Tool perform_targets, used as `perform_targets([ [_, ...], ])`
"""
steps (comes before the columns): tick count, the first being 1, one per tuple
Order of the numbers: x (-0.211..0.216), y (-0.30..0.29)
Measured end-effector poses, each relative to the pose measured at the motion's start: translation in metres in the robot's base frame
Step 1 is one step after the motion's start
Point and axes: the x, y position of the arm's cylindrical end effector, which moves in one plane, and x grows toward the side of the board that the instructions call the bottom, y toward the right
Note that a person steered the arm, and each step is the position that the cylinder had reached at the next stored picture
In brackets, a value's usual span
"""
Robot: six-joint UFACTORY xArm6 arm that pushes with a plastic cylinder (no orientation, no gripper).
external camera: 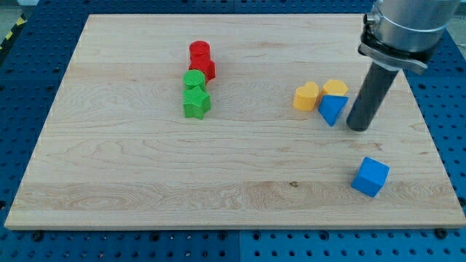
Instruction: Place your arm at the bottom right corner of the board
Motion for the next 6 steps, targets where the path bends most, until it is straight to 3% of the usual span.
perform_targets([
  [3, 0.042, 0.058],
  [5, 0.047, 0.068],
  [6, 0.07, 0.078],
])
